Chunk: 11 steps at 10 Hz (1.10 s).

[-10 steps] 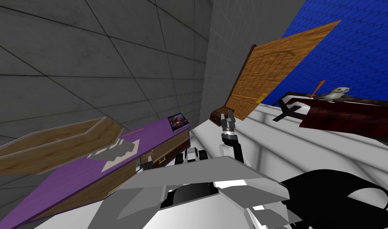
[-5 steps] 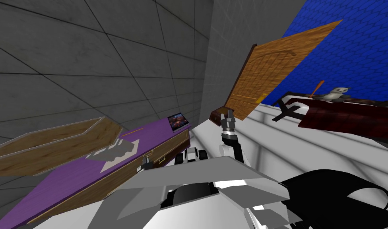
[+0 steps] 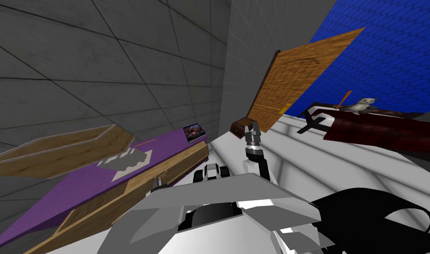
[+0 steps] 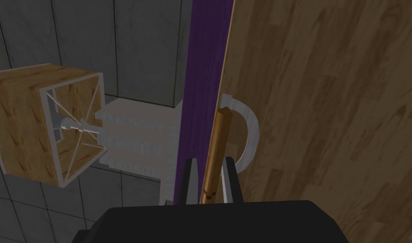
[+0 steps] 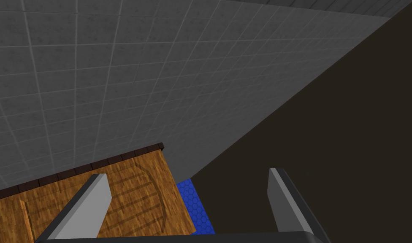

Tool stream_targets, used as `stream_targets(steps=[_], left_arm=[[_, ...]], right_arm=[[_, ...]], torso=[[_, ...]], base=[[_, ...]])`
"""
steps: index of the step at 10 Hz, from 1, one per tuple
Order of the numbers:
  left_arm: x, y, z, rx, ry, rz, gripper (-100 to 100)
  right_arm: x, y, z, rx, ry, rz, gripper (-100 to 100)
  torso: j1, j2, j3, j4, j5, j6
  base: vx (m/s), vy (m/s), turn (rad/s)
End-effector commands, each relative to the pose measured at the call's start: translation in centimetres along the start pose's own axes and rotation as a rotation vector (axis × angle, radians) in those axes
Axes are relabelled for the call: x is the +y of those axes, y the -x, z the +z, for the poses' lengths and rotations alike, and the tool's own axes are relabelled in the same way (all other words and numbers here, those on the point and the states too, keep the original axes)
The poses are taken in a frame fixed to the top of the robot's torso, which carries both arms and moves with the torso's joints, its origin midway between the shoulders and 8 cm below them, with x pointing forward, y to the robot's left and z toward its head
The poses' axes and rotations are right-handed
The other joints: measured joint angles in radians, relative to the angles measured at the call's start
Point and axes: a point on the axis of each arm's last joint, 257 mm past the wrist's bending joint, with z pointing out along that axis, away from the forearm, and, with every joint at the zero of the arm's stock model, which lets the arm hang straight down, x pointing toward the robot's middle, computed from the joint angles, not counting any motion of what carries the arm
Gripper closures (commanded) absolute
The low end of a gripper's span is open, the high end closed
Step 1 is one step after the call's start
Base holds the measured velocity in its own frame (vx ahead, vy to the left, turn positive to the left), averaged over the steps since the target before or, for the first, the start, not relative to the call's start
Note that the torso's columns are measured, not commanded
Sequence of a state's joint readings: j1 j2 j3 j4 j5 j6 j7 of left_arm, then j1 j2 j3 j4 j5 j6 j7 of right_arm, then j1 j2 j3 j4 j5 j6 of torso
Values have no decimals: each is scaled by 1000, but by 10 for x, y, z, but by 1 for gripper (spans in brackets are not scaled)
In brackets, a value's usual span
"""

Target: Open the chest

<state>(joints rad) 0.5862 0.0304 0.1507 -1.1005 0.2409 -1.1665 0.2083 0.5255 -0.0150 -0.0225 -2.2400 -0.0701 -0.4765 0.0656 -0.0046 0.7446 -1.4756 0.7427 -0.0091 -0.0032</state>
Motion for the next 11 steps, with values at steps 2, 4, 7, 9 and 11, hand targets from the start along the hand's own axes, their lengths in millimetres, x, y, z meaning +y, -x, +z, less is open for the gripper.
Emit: stream_targets(steps=[2,4,7,9,11], left_arm=[[-4,-7,-10,5,-7,1,100],[-9,-13,-15,10,-21,2,100],[-19,5,-33,-11,7,-3,-100],[-33,16,-44,-21,6,-5,-100],[-47,25,-54,-29,5,-7,-100]], right_arm=[[0,0,0,0,0,0,0],[0,0,0,0,0,0,0],[0,0,0,0,0,0,0],[0,0,0,0,0,-1,0],[0,0,0,0,0,0,0]], torso=[[1,-2,-1,-2,2,1],[0,2,2,0,1,0],[7,-15,-6,-5,7,4],[6,-12,-4,-6,9,3],[4,-5,1,-4,9,3]], base=[[-140,-42,26],[-173,-64,14],[33,-12,-44],[99,-10,-58],[74,-16,-50]])
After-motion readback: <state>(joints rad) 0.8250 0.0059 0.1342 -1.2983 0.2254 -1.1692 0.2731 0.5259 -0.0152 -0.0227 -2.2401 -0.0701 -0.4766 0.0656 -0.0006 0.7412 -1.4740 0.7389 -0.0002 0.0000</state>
